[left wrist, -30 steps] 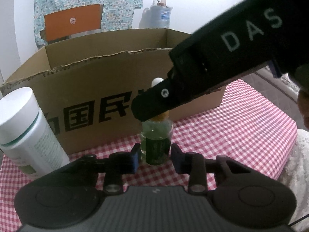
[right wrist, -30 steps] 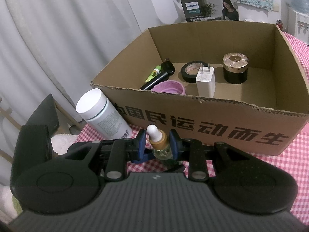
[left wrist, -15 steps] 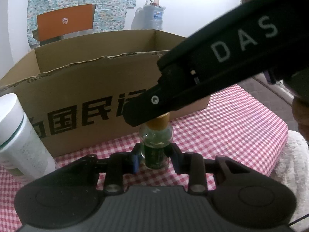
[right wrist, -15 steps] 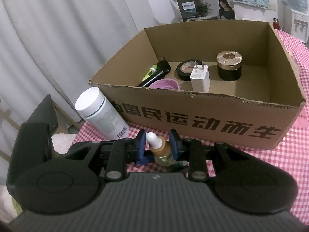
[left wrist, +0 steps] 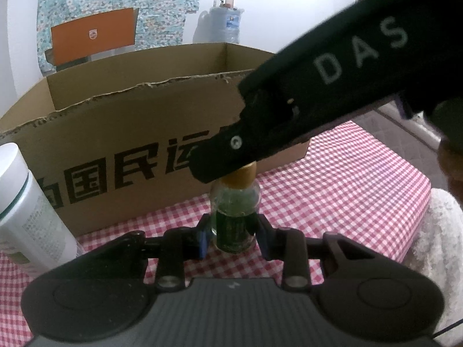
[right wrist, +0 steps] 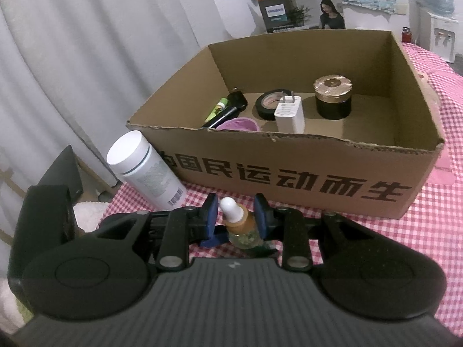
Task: Organize rigid objects
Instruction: 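Lift the dropper bottle and carry it over the box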
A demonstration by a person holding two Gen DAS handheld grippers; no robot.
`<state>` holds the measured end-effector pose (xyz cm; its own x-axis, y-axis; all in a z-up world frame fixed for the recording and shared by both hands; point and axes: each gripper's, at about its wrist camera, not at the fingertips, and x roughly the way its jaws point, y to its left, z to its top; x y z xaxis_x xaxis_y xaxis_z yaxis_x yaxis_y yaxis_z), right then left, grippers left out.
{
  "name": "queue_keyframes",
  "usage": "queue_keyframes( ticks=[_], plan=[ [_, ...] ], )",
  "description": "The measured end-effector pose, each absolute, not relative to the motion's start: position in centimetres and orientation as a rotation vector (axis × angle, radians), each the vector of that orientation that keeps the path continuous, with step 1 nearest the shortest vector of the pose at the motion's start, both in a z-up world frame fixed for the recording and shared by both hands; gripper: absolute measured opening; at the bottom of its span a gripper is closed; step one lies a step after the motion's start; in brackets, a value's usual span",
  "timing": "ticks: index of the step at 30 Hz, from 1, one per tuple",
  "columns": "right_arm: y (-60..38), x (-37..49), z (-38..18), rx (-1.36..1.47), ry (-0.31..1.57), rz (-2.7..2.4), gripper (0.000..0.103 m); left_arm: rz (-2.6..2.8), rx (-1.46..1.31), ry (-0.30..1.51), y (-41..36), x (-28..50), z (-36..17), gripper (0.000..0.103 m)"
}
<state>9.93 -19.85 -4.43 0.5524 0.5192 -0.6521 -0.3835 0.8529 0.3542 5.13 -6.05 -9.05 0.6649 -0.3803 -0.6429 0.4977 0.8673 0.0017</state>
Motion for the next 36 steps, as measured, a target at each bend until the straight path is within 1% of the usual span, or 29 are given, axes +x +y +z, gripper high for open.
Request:
queue_keyframes(
  ticks=[2, 13, 15, 16, 22, 25, 31, 36],
  plan=[
    [-20.2, 9.7, -4.4, 0.187, 0.824, 0.533, 0.027, -0.499, 0.195, 0.684, -6.1, 5.1, -9.2, 0.037],
    [-20.1, 9.1, -4.9, 0.162, 0.819, 0.525, 0.028, -0.491, 0.200, 0.667, -6.3, 5.8, -9.6, 0.038],
    [-19.9, 9.0, -4.9, 0.154, 0.817, 0.523, 0.028, -0.491, 0.199, 0.661, -6.4, 6.0, -9.7, 0.036],
    [-19.9, 9.0, -4.9, 0.151, 0.817, 0.523, 0.028, -0.494, 0.196, 0.659, -6.4, 6.1, -9.7, 0.033],
    [-20.0, 8.7, -4.6, 0.154, 0.802, 0.530, 0.022, -0.493, 0.202, 0.647, -6.6, 5.8, -9.8, 0.033],
    [-20.0, 8.4, -4.4, 0.152, 0.792, 0.530, 0.022, -0.493, 0.205, 0.634, -6.8, 5.4, -9.4, 0.033],
    [-20.3, 6.9, -2.3, 0.156, 0.737, 0.537, 0.021, -0.491, 0.217, 0.577, -6.8, 3.9, -7.0, 0.033],
    [-20.8, 5.3, 1.9, 0.142, 0.633, 0.569, 0.021, -0.475, 0.251, 0.480, -7.0, 2.6, -2.4, 0.033]
  ],
)
